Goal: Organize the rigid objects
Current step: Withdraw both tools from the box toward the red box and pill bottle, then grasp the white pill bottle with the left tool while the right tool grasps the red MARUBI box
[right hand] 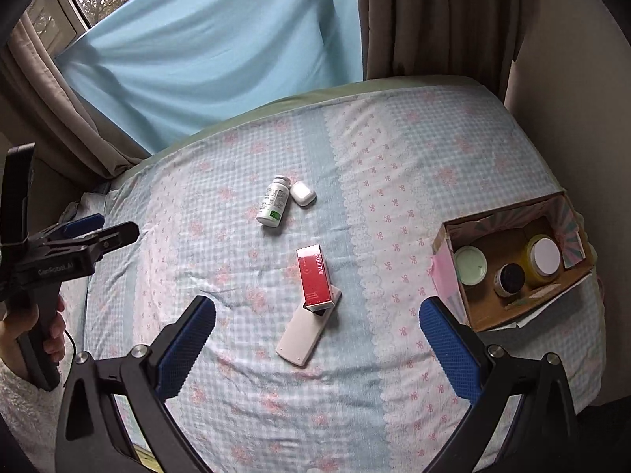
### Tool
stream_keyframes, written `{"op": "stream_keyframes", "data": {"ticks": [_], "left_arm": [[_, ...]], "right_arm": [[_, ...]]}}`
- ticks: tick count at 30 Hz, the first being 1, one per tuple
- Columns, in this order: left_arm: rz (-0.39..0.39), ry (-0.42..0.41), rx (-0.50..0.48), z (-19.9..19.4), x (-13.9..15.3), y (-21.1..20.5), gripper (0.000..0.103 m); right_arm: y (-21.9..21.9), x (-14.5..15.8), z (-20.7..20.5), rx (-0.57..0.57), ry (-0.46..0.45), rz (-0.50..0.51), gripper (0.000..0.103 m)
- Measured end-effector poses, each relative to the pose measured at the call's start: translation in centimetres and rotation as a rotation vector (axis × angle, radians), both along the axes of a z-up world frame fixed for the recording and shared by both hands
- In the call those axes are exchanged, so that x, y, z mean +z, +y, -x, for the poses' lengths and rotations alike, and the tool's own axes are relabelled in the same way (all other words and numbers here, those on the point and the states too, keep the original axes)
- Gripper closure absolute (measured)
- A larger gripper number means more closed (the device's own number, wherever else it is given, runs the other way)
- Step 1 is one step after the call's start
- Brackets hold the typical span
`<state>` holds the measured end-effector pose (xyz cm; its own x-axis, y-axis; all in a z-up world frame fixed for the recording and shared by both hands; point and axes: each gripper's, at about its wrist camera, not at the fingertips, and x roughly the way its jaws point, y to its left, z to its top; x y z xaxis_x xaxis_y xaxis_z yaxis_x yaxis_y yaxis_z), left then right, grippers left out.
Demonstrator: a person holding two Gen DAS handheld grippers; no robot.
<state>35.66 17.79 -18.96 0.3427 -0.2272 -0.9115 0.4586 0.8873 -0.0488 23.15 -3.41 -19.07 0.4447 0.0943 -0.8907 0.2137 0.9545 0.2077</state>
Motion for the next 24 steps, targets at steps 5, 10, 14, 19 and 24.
{"op": "stream_keyframes", "data": {"ticks": [5,10,14,19,24], "left_arm": [[-0.056,0.108,-0.05,-6.9,-6.6,-2.9,0.0],[-0.114,0.202,-0.086,-13.5,-14.7,-5.9,0.0],[-0.142,0.281,-0.114,-16.8,-20.6,-7.7,0.0],[-0.196,0.345,-0.127,-19.0,-26.0,-9.3,0.001],[-0.177,0.381,-0.109,-20.2,-28.5,-9.9,0.01]], "right_arm": [[0.3,-5.4,-4.9,0.054,0.066,-0.011,0.0],[0.9,-12.0,-9.1,0.091,0.154,-0.04,0.0],[1.5,-17.1,-11.4,0.088,0.239,-0.065,0.0],[2.1,-22.5,-13.1,0.088,0.35,-0.091,0.017],[3.0,-25.2,-13.5,0.112,0.418,-0.071,0.023]]}}
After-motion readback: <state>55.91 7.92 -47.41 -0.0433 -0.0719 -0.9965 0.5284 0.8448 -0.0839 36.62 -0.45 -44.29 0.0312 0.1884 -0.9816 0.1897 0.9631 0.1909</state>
